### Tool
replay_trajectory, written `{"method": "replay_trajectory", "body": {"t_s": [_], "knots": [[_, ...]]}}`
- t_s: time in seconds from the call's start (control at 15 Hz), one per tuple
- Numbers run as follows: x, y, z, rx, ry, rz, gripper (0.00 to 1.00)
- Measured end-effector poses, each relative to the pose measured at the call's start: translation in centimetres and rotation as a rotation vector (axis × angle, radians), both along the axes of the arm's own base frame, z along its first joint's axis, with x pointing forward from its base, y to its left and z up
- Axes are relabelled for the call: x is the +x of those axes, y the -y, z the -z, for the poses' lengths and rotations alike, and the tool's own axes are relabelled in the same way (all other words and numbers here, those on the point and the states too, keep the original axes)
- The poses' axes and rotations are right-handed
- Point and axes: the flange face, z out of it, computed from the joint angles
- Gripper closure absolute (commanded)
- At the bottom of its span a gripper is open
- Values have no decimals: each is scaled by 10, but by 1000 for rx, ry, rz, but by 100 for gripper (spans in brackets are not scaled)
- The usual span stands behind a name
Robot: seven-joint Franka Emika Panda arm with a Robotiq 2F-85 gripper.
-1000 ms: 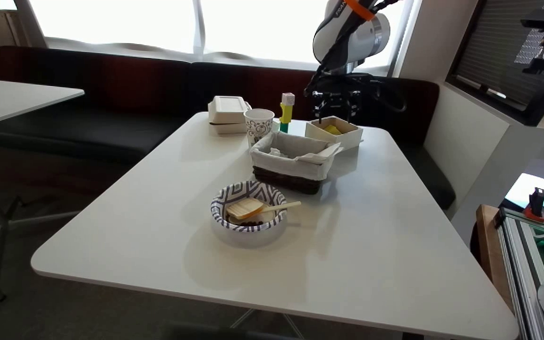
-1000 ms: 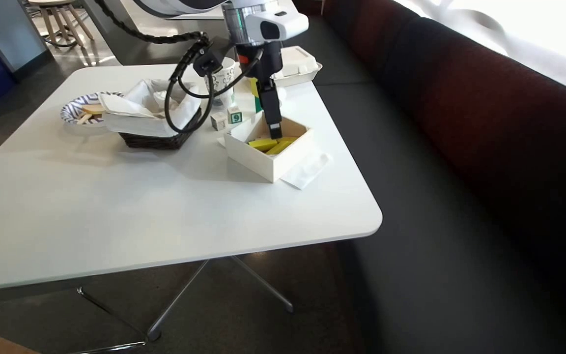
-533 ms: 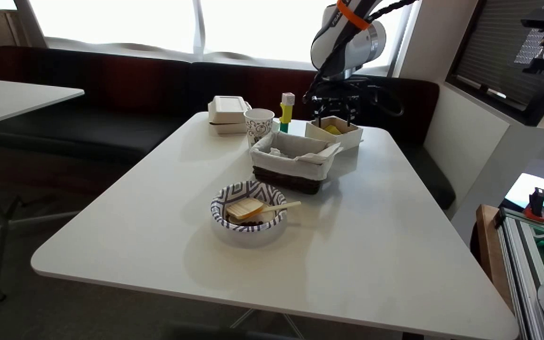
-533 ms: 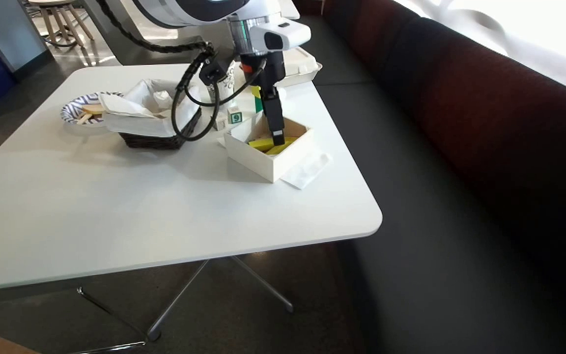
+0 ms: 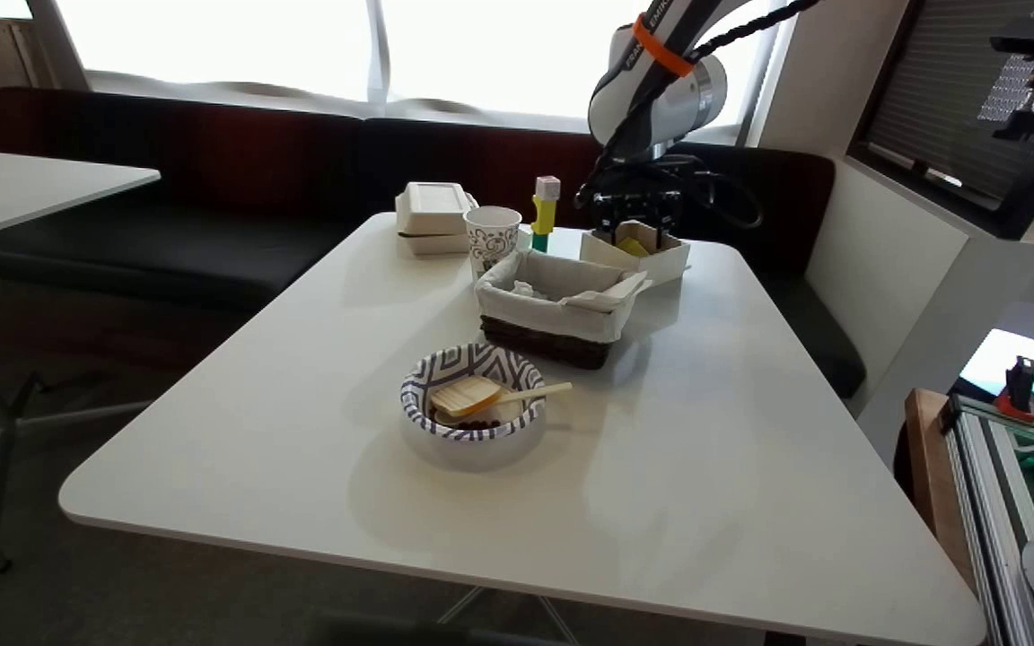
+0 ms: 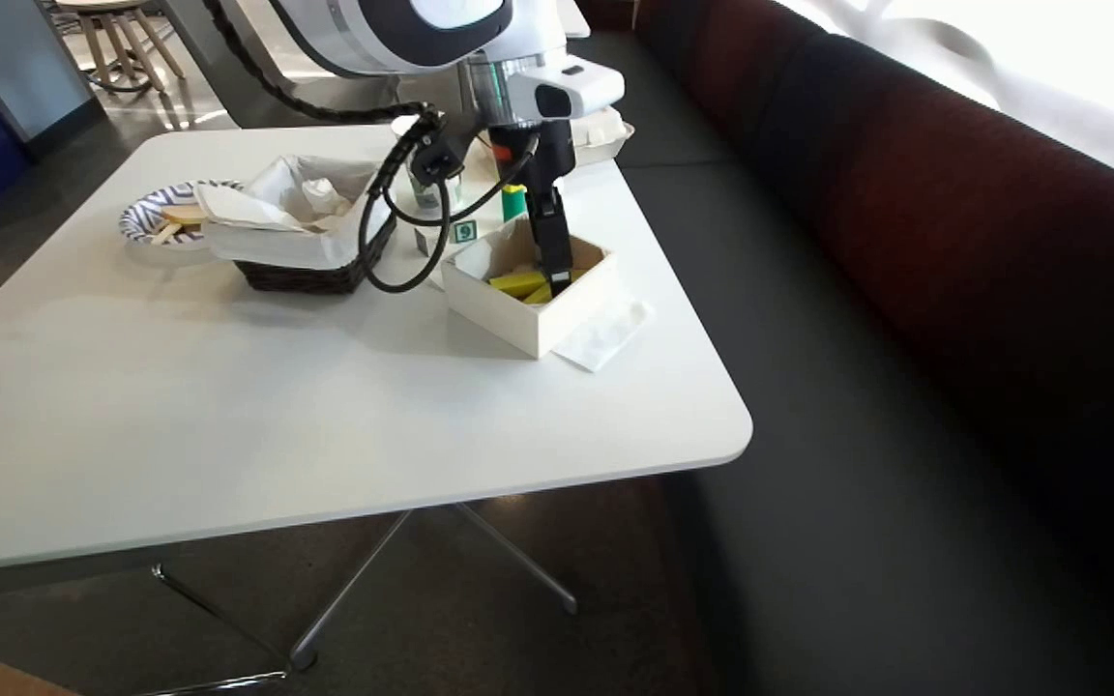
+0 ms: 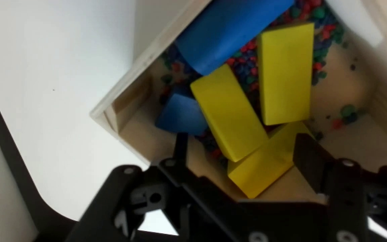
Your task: Remove a block from the box and put it on the tower
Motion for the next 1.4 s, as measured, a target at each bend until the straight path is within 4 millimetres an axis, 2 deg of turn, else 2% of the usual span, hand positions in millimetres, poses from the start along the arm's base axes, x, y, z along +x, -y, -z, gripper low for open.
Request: {"method": "replay_trajectory", "body": {"t_s": [0.2, 0.4, 0.47, 0.6, 0.67, 0.8, 1.0, 1.07, 1.2, 1.4], "knots": [[2, 3, 2, -6, 0, 1, 27], [3, 4, 2, -10, 1, 2, 39], [3, 4, 1, -10, 1, 2, 47], [3, 5, 1, -12, 3, 4, 46], [3, 5, 1, -12, 3, 4, 52], [3, 6, 0, -13, 3, 4, 51], [3, 6, 0, -13, 3, 4, 59], [3, 5, 0, -13, 3, 4, 62], [4, 5, 0, -12, 3, 3, 86], [5, 5, -1, -14, 5, 1, 89]]}}
